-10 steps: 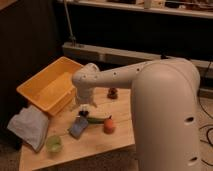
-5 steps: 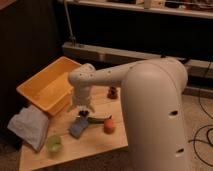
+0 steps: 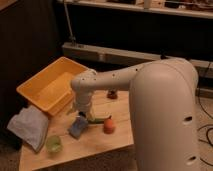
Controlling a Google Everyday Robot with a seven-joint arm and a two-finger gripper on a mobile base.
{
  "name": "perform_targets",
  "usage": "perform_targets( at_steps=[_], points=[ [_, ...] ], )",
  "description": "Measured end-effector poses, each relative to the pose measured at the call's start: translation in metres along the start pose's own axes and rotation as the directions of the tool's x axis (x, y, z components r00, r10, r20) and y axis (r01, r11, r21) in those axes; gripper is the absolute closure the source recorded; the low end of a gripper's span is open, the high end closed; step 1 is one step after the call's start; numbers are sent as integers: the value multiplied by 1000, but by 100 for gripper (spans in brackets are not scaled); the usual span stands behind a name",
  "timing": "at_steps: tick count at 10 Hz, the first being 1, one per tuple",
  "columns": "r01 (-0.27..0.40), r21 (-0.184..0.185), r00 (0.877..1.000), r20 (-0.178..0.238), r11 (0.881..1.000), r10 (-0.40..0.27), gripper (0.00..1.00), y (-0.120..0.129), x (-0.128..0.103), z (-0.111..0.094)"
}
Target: Place sponge in plastic cup
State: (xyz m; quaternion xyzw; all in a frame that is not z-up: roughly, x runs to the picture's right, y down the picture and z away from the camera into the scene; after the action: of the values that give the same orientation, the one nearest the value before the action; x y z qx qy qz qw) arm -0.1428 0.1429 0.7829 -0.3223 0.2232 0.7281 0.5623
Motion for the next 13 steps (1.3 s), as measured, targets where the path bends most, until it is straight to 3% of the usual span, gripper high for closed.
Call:
perform_targets(
  at_steps=[2,4,6,7,8,11,13],
  points=[
    [-4,8,1000,3,1000,4,20,0,1,1],
    [-89,56,996,21,994,88,20,-2,6,10],
    [-157,55,987,28,986,156,20,-6,3,9],
    [-116,36,993,16,993,115,20,0,5,7],
    [-28,31,999,27,999,27,20,-4,4,7],
    [-184,-54,982,34,982,186,20,-34,6,13],
    [-203,-84,979,11,976,204,20,-42,6,17]
  ],
)
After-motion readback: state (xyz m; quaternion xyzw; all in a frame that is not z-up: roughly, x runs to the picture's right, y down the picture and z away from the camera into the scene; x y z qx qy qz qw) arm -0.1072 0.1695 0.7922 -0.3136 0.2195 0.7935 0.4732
